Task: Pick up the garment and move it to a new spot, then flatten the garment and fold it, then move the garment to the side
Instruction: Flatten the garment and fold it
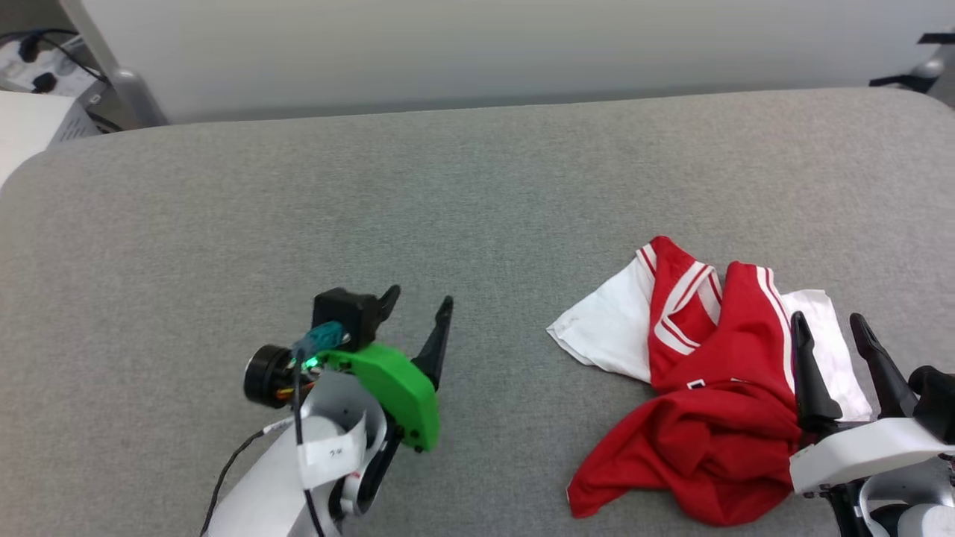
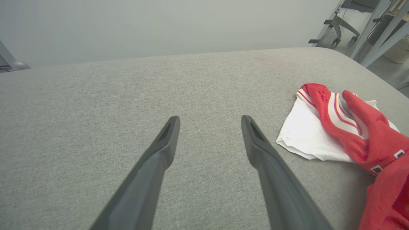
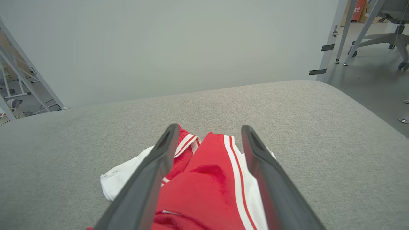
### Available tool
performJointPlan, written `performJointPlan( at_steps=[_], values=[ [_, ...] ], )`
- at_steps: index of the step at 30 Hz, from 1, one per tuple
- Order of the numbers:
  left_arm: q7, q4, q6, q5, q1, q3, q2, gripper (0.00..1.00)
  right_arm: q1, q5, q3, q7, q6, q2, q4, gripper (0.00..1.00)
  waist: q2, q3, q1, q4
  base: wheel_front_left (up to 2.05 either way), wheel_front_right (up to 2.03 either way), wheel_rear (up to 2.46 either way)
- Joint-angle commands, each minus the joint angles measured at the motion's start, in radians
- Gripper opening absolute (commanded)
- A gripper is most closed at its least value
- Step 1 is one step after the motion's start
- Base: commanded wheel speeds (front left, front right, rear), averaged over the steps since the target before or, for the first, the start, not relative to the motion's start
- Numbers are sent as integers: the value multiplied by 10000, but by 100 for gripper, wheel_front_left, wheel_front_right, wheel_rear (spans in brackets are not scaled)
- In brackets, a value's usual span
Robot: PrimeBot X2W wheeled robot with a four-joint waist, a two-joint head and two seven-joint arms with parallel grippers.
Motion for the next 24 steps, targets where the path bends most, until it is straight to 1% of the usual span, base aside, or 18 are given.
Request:
performJointPlan(
  at_steps=[1, 4, 5, 10, 16, 17, 22, 23, 24],
  values=[
    [207, 190, -191, -92, -461, -137, -146, 100, 13, 88, 53, -78, 2, 41, -110, 100, 0, 390, 0, -500, 0, 0, 0],
    [788, 822, -542, -146, -1194, -483, -480, 100, 19, 159, 158, -119, 2, 87, -243, 100, 0, 609, 0, -776, 0, 0, 0],
    [1161, 1549, -737, -152, -1789, -719, -808, 100, 3, 193, 249, -102, 2, 118, -286, 100, 0, 814, 0, -1009, 0, 0, 0],
    [1844, 2854, -1117, -177, -2753, -1152, -1412, 100, -179, 169, 266, -162, 2, 148, -188, 100, 0, 1205, 0, -1301, 0, 0, 0],
    [2805, 4329, -1616, 110, -3708, -1944, -1783, 100, -371, 387, 349, -320, 2, 168, 105, 100, 0, 1557, 0, -1424, 0, 0, 0],
    [3256, 4862, -1784, 286, -3951, -2318, -1846, 100, -431, 444, 376, -378, 2, 171, 202, 100, 0, 1627, 0, -1436, 0, 0, 0],
    [4301, 5807, -2270, 654, -4274, -3417, -1969, 100, -534, 576, 360, -476, 2, 176, 387, 100, 0, 1699, 0, -1427, 0, 0, 0],
    [4539, 5991, -2345, 664, -4279, -3647, -1993, 60, -549, 608, 349, -497, 2, 176, 422, 100, 0, 1696, 0, -1412, 0, 0, 0],
    [4702, 6118, -2396, 614, -4263, -3800, -2012, 17, -559, 625, 341, -508, 2, 177, 451, 100, 0, 1682, 0, -1399, 0, 0, 0]
  ],
)
